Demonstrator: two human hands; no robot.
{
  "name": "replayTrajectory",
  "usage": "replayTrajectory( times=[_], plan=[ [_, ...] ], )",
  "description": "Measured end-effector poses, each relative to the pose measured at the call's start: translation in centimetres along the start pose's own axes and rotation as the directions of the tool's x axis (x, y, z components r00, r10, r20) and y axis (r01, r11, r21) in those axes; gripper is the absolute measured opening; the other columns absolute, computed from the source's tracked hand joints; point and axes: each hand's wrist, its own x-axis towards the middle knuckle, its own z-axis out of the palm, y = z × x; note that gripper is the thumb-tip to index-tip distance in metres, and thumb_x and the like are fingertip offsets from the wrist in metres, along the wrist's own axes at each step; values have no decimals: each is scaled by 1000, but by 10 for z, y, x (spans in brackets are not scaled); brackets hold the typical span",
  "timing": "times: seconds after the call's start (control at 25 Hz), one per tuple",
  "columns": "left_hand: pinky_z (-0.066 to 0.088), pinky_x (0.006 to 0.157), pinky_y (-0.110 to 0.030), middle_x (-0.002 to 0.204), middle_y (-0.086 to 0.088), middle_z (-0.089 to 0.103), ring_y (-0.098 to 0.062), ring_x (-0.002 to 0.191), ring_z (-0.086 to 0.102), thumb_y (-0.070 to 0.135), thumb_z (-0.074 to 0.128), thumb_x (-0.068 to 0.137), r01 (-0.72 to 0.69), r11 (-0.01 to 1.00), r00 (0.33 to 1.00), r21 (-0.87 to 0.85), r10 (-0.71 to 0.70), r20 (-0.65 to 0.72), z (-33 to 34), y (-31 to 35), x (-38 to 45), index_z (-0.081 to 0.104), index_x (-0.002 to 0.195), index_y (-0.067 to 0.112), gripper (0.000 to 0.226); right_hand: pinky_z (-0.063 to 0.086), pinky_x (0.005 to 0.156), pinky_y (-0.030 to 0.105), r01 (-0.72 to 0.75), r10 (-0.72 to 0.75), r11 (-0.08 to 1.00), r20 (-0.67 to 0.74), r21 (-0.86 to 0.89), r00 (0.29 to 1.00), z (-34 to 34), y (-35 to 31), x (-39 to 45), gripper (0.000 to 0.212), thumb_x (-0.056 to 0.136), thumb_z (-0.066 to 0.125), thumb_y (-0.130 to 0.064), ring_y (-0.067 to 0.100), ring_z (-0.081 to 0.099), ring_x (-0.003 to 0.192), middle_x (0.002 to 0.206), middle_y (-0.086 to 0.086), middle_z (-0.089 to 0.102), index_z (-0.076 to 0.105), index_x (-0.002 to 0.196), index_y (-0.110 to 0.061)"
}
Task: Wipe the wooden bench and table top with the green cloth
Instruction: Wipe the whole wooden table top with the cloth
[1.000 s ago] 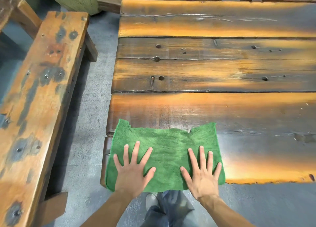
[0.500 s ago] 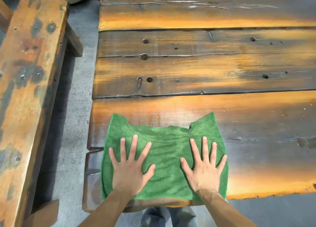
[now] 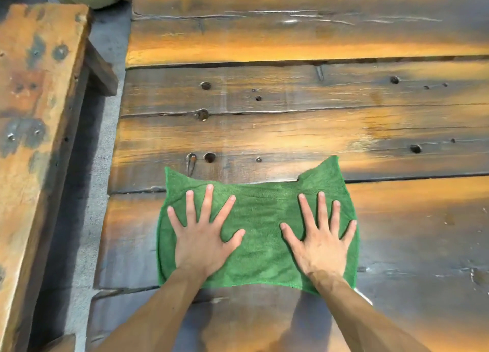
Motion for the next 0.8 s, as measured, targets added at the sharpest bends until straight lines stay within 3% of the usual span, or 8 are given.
replayTrajectory(
  times=[0.12, 0.28, 0.44, 0.6, 0.8],
  plan=[
    [4, 108, -80, 169, -2, 6, -43, 152, 3, 85, 10, 86, 27, 1000, 999, 14, -27, -23, -10, 11, 55, 10, 154, 51, 76, -4, 119, 64, 35, -34, 999, -18, 11, 999, -12, 0, 61, 81, 85, 12, -86, 27, -9, 155, 167, -8, -10, 0, 156, -51],
    [3, 109, -78, 169, -1, -1, -41, 153, -2, 86, 6, 84, 99, 994, 994, 42, -97, -45, -26, 26, 127, 0, 153, 54, 76, 1, 120, 61, 100, -98, 995, -77, 23, 992, -32, -3, 153, 80, 86, 19, -84, 29, 3, 155, 169, -5, 5, 12, 157, -48],
    [1, 111, -76, 167, 4, -16, -38, 153, -9, 87, 3, 82, 167, 985, 986, 42, -165, -37, -44, 36, 204, -13, 150, 57, 76, -10, 119, 59, 142, -142, 990, -25, 7, 990, -52, -10, 240, 78, 87, 12, -85, 26, -12, 154, 167, -8, -13, -4, 155, -51],
    [-5, 113, -73, 161, 8, -33, -34, 150, -24, 87, 3, 81, 217, 976, 976, 14, -217, 9, -66, 43, 292, -23, 146, 59, 75, -12, 119, 60, 159, -158, 987, -24, 17, 987, -71, -21, 324, 78, 88, 10, -84, 26, -17, 153, 167, -8, -16, -8, 155, -50],
    [-5, 114, -72, 165, 9, -23, -33, 152, -18, 87, 4, 81, 206, 978, 976, -17, -207, -64, -85, 38, 382, -11, 149, 60, 74, -10, 119, 61, 208, -208, 978, -74, -5, 975, -87, -40, 423, 75, 89, 12, -82, 26, -11, 154, 168, -8, -11, -3, 156, -50]
  ],
)
